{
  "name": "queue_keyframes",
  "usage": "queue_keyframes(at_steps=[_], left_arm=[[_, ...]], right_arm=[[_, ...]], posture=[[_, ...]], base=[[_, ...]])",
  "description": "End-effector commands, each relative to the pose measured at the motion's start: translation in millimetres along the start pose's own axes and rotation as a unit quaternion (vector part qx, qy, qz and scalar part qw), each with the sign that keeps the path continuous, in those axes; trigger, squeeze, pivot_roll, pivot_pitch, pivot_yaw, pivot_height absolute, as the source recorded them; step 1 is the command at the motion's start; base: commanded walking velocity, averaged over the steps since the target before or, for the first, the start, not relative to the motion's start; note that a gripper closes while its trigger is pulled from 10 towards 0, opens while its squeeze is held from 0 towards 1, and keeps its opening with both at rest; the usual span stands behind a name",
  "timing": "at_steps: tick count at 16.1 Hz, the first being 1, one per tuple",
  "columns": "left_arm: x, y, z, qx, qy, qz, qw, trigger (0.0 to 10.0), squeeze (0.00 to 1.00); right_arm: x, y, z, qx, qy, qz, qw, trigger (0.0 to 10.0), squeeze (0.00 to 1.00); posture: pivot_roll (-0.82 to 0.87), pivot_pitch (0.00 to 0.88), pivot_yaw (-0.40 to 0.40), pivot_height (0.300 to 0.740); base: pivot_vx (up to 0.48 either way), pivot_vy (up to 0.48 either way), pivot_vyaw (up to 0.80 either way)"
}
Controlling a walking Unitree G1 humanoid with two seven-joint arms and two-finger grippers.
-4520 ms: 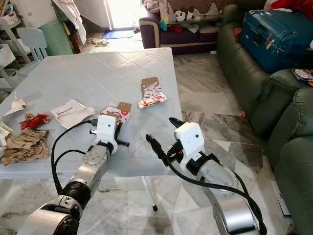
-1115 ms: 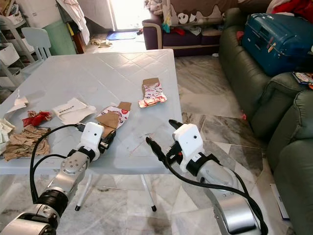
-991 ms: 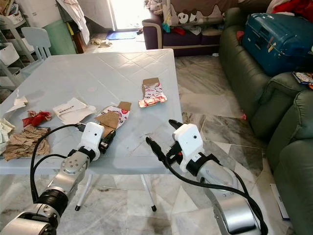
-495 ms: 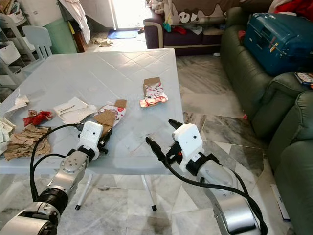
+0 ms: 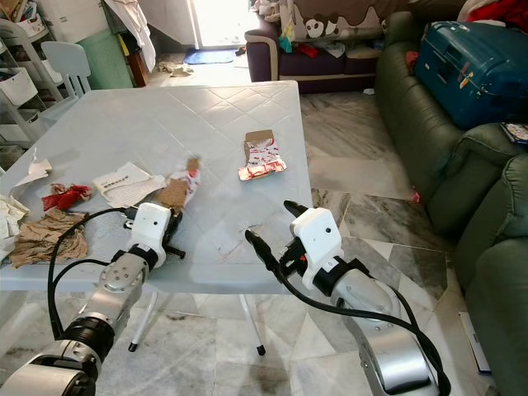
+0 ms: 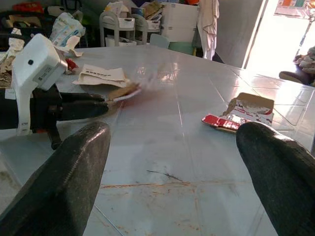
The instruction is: Picking trash to rubbish bin
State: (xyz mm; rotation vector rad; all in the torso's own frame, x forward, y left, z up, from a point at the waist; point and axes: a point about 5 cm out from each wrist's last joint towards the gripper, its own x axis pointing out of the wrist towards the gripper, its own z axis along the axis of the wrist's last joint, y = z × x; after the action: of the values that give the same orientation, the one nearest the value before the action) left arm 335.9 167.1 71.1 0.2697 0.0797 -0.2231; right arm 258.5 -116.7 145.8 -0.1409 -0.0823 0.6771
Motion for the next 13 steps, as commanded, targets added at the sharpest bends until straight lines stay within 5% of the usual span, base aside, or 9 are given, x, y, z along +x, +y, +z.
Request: queue_keyframes(at_steps=[1,5,9,13], left_arm=[[2.4,0.1,7,0.000,-0.017,0.003,1.000,0.0,0.00],[2.4,-3.8,25,-0.002,-0.077,-0.003,0.997,0.0,0.00],[-16.1,0.8,48,0.063,-0.163,0.025,0.984,0.0,0.00],[-33.6,10.6,44,0.068,-0.159,0.073,0.982,0.0,0.00]], right_arm=[[3.4,1.2,5,-0.007,-0.007,0.007,1.000,10.0,0.00],[3.3,0.9,5,-0.007,-0.009,0.002,1.000,10.0,0.00],[7.3,-1.8,5,-0.008,-0.017,-0.012,1.000,10.0,0.00],[12.4,-16.2,7,-0.015,-0.026,-0.057,0.998,10.0,0.00]], posture=[[-0.11,0.013,0.042,0.740],[-0.10,0.011,0.046,0.740],[-0.08,0.010,0.048,0.740],[-0.06,0.005,0.048,0.740]], base=[[0.000,0.000,0.00],[0.000,0.000,0.00],[0.000,0.000,0.00],[0.000,0.000,0.00]])
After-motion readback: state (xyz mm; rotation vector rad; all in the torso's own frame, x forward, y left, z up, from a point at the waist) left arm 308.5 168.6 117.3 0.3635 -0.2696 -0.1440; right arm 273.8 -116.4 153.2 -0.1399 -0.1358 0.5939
